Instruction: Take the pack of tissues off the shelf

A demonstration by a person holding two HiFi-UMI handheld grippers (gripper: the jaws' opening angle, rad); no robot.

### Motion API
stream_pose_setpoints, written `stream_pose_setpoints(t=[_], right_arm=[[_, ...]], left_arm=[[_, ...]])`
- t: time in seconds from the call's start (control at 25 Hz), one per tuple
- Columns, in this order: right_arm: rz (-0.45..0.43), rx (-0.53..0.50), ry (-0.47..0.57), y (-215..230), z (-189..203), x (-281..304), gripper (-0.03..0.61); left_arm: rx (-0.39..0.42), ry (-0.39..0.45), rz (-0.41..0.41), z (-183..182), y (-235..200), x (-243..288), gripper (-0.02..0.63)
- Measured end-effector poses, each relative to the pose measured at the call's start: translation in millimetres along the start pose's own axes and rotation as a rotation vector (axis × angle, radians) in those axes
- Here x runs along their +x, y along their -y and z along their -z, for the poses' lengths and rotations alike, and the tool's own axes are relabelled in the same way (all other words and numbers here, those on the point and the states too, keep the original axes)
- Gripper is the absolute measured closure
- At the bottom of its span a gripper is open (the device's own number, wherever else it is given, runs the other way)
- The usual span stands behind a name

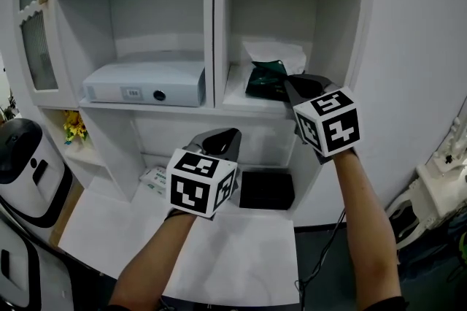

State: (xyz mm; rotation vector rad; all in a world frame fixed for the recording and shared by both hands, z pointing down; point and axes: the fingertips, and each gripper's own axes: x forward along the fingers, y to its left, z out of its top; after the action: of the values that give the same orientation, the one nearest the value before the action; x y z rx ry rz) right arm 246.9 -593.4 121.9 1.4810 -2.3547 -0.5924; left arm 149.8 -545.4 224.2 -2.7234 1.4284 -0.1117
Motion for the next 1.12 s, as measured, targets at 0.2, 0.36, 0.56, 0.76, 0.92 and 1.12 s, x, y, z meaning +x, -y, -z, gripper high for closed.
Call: stream_pose_setpoints(t=[0.2,0.36,0.56,0.76,0.92,1.12], right_arm=[[0.053,0.041,0.068,-2,-12,-15,0.575],[0.094,0.057,0.101,-9,-24,-29,0.575],[0.143,0.076,0.129,-24,-39,-49,0.575],[0.192,0.099,0.149,-48,-51,-72,0.575],[0.217,0.142,0.170,-71,-57,-91,0.575],[0.229,0.190,0.174,-108,-58,-115,0.575]], left_arm=[[0.002,0.007,-0.003,-3,-3,-13,0.609],[0.002,0.018,0.008,-6,-4,-26,0.609],[0.008,0.033,0.029,-11,-9,-50,0.610],[0.004,0.042,0.052,-9,-17,-76,0.609],[0.014,0.058,0.063,-8,-21,-100,0.610],[0.010,0.048,0.077,5,-27,-130,0.610]])
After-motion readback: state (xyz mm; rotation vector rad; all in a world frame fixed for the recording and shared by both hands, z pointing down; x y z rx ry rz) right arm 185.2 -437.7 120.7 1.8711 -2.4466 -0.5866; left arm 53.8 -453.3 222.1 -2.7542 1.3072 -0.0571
